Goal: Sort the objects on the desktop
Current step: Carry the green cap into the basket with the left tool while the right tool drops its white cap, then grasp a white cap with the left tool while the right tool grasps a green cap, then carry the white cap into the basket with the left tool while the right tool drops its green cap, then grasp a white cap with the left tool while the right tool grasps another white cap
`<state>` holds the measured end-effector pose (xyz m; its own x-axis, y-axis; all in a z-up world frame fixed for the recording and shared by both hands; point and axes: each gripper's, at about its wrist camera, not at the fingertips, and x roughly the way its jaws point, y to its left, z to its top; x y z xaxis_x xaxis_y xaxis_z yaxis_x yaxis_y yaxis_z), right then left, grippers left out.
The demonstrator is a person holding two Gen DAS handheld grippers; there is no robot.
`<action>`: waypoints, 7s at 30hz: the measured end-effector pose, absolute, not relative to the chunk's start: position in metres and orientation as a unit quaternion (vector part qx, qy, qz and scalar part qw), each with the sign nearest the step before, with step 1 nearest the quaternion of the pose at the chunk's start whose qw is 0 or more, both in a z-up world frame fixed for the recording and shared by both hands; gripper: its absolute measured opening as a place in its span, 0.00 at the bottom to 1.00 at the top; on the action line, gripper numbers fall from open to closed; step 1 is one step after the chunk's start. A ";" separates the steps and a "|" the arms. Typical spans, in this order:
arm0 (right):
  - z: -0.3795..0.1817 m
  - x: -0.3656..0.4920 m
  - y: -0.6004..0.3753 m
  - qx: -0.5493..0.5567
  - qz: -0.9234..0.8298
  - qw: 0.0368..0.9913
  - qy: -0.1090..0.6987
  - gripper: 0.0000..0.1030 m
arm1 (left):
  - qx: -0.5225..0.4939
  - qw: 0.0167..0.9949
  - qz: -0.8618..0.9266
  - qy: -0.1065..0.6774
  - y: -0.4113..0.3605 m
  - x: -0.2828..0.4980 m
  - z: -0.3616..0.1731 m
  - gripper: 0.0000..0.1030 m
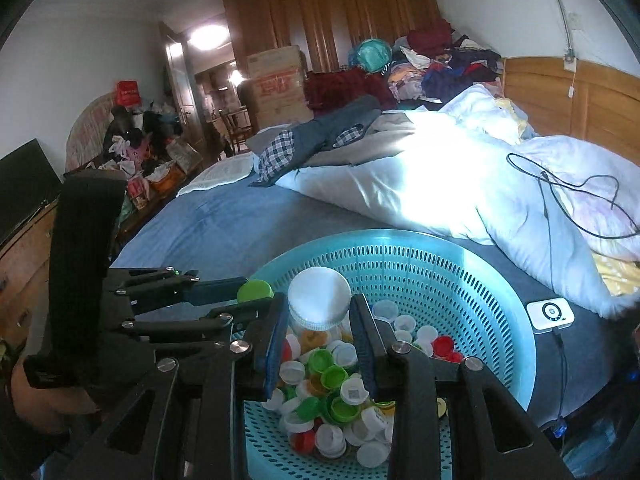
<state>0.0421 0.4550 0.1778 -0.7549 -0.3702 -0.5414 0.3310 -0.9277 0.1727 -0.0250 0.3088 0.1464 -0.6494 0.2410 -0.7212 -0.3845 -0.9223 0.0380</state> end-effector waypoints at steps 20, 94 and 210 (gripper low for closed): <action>0.172 0.035 0.456 0.303 -0.933 0.190 -0.037 0.34 | -0.389 0.170 0.900 0.099 0.314 -0.030 0.143 0.24; -0.017 -0.126 0.048 0.456 -0.800 0.371 0.119 0.39 | -0.389 -0.072 0.896 -0.200 -0.087 -0.014 -0.018 0.25; 0.138 0.010 0.424 0.342 -0.920 0.192 -0.007 0.67 | -0.399 0.032 0.909 0.121 0.227 -0.050 0.085 0.50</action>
